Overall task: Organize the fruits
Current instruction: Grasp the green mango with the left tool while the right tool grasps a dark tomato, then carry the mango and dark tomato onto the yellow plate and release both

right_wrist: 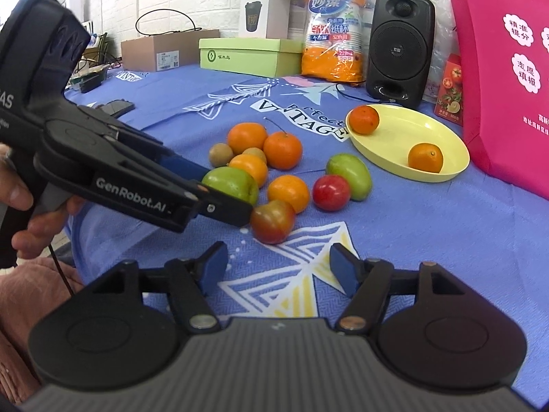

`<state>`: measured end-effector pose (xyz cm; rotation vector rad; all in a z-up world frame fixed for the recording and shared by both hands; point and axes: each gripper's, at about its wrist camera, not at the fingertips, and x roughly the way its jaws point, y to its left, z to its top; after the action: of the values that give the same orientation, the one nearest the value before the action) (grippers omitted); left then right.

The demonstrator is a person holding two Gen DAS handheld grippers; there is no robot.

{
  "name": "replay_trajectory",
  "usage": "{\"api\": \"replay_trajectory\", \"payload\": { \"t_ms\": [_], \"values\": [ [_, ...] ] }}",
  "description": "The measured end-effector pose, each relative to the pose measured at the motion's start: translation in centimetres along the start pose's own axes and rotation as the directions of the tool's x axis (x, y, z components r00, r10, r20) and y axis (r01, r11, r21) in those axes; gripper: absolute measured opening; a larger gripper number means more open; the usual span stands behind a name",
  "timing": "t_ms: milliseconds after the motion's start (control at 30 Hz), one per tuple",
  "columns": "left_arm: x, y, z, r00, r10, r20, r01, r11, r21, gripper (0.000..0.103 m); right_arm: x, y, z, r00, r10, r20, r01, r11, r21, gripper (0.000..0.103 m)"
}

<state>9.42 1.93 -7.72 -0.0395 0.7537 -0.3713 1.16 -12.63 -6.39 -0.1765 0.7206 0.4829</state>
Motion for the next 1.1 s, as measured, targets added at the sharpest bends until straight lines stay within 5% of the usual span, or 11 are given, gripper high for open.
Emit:
{"api": "replay_trajectory", "payload": {
  "t_ms": [500,733,800,1100],
  "values": [
    [-1.4,1.1,-0.4,0.999,0.048,0.013,-0.048,0.998,-0.032,0.046,2.1,0.6,1.1,0.999,-0.03,0.021,0.029,0.999,0.041,0.066],
    [-1.6,1.6,-0.5,0.999,0.046,0.015,-0.045,0.998,-0.05,0.046,2.6,1.0,1.3,0.999,-0.031,0.028,0.03,0.998,0.05,0.045],
    [-1.7,1.6,-0.7,0.999,0.046,0.016,-0.046,0.998,-0.046,0.046,2.6,0.9,1.3,0.999,-0.031,0.032,0.029,0.998,0.055,0.029],
    [-2.5,1.6,-0.8,0.999,0.041,0.032,-0.04,0.998,-0.055,0.046,1.8,0.8,1.2,0.999,-0.027,0.034,0.025,0.998,0.056,0.029]
  ]
}}
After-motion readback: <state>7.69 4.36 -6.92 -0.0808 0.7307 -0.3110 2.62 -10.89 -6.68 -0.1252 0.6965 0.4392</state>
